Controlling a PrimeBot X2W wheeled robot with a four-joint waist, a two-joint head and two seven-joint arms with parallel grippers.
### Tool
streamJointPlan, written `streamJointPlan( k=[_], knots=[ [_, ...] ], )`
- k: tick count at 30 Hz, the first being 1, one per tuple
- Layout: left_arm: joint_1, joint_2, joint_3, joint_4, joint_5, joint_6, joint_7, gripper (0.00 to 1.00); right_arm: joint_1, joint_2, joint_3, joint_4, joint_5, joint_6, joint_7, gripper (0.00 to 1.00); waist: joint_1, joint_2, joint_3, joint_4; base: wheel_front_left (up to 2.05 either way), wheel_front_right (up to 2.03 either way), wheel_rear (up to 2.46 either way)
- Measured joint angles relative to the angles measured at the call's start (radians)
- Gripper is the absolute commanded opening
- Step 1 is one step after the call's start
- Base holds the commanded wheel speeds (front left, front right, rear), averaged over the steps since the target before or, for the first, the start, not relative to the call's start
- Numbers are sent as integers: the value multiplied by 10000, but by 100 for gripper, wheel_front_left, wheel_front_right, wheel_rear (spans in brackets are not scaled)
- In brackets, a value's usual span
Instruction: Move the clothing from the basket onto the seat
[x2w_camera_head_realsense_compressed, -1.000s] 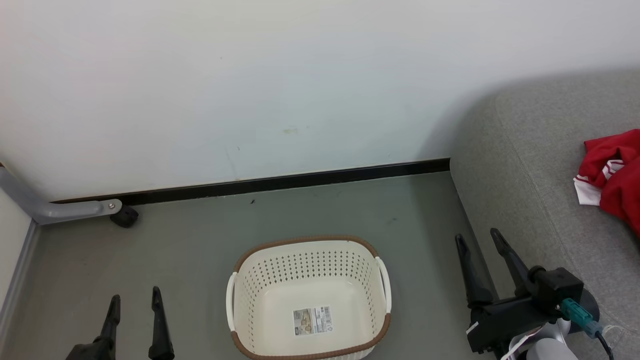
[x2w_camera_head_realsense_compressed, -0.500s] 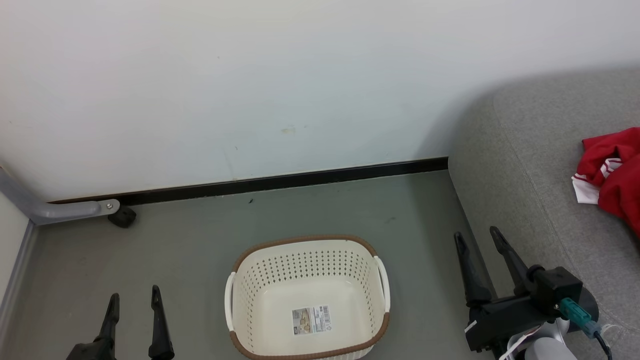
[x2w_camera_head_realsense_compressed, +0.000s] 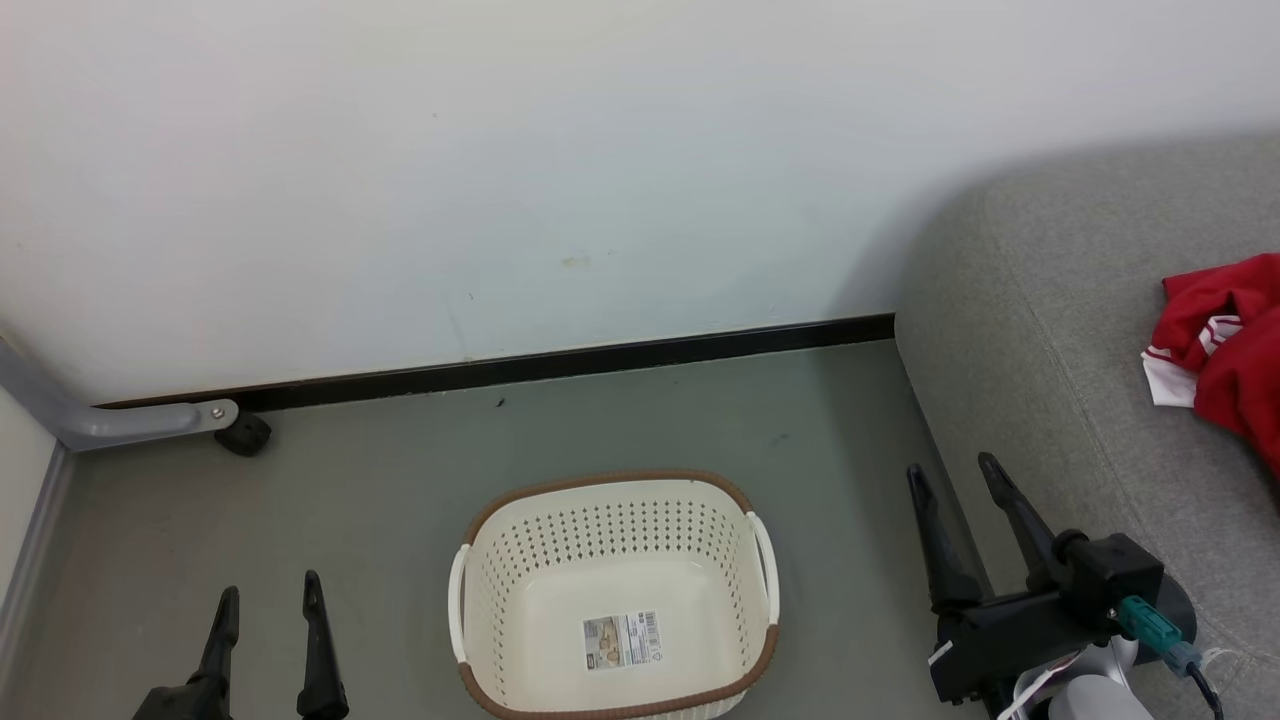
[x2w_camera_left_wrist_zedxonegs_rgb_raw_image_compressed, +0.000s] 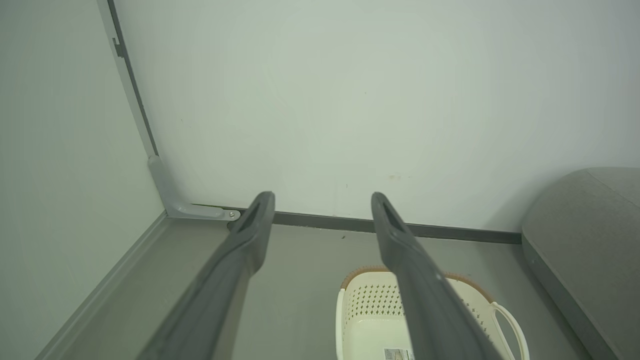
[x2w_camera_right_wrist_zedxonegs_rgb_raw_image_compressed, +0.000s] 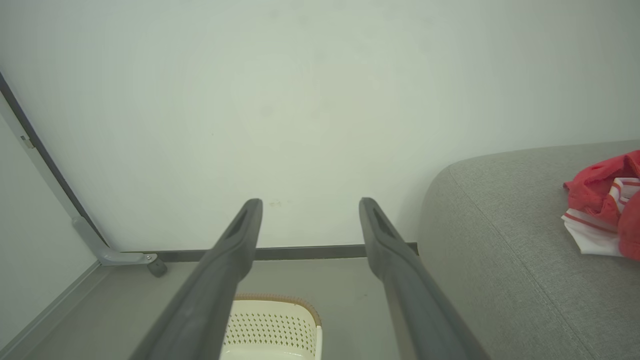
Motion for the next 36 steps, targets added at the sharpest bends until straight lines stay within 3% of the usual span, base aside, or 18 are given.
streamJointPlan(
  k=[6,7,15,36],
  knots=[
    [-7,19,77,84,4,-94,0,100,1,2,8,-44,0,-2,0,100,0,0,-5,9,0,0,0],
    [-7,19,92,107,2,-98,0,0,1,2,12,-52,0,-8,0,0,0,0,-5,10,0,0,0],
    [200,-215,38,579,-148,-100,119,0,467,27,-29,454,132,0,69,0,0,0,-5,19,0,0,0],
    [61,-385,389,675,-2832,-539,974,0,464,50,-803,408,3266,102,936,0,0,0,-8,74,0,0,0]
  ],
)
